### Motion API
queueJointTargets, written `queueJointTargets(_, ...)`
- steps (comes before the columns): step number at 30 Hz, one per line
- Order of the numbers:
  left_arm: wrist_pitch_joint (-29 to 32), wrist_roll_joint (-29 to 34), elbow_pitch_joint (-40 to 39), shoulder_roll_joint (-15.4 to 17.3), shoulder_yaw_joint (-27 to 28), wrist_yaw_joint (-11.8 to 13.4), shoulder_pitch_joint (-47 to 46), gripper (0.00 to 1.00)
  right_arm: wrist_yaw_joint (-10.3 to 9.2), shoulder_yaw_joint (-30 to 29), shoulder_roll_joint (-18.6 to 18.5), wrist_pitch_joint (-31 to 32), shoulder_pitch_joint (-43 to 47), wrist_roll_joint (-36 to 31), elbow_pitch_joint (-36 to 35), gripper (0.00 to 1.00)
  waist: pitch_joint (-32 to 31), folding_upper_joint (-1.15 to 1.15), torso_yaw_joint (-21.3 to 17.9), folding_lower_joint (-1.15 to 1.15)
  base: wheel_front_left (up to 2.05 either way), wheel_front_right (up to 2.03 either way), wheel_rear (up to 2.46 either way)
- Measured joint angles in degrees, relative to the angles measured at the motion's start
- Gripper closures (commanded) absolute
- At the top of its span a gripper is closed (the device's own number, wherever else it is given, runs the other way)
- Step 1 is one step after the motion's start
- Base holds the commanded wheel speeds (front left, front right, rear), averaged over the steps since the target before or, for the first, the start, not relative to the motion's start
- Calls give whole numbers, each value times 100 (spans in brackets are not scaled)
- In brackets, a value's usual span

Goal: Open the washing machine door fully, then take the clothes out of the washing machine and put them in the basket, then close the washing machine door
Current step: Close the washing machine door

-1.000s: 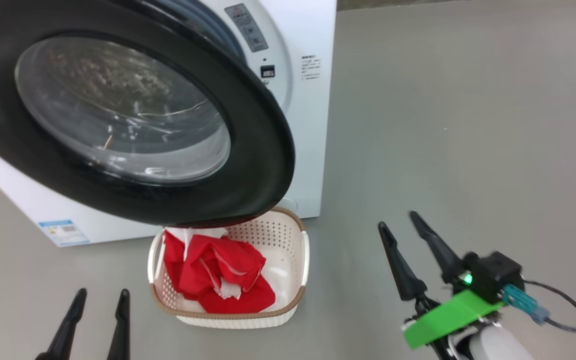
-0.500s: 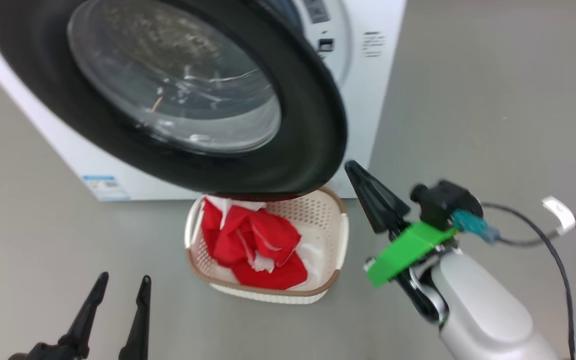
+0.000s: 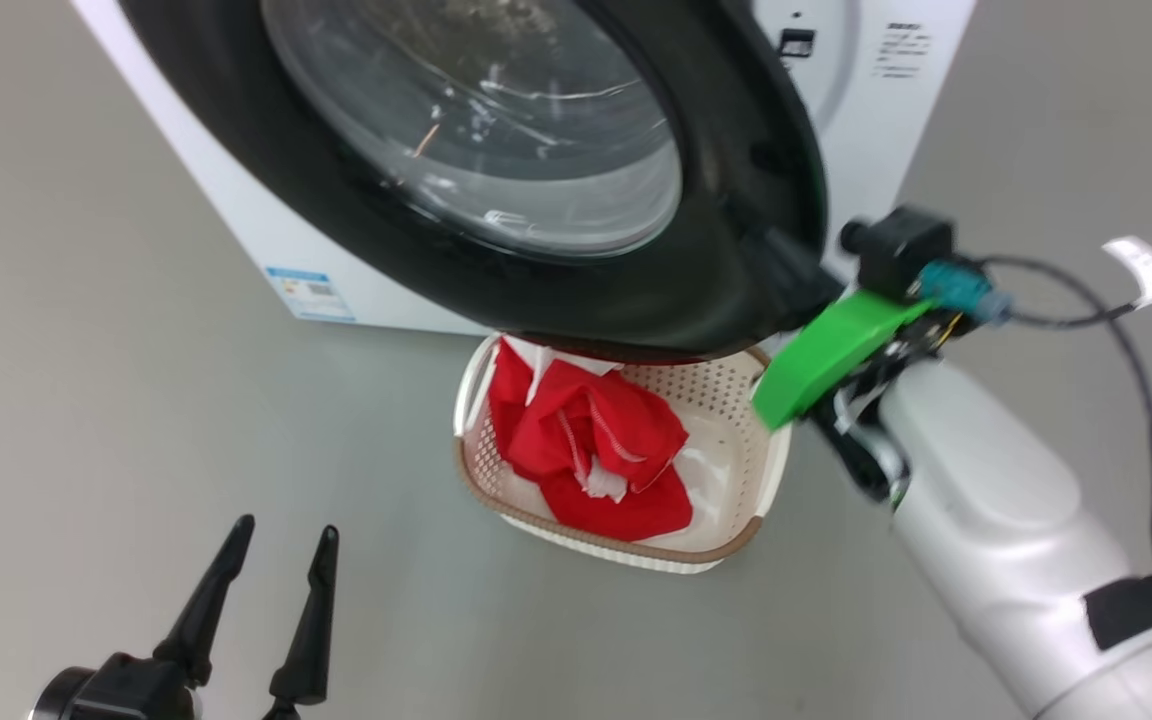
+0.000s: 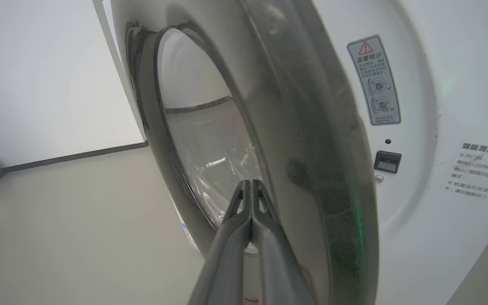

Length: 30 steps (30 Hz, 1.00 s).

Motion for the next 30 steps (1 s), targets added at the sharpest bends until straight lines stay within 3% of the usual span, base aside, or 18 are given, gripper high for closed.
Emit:
queueJointTargets(11, 0, -9, -7, -8, -196, 0, -281, 0, 48, -512, 11, 0, -826, -245, 390, 100, 390, 0, 167, 0, 0, 0, 0)
queueJointTargets(22, 0, -47, 13, -5, -436, 0, -684, 0, 48, -1051, -212, 0, -1859, -460, 700, 100, 923, 0, 230, 0, 0, 0, 0)
queueJointTargets(30, 0, -116, 12, 36, -616, 0, -935, 0, 113, -983, -146, -8, -2207, -503, 877, 100, 1188, 0, 185, 0, 0, 0, 0)
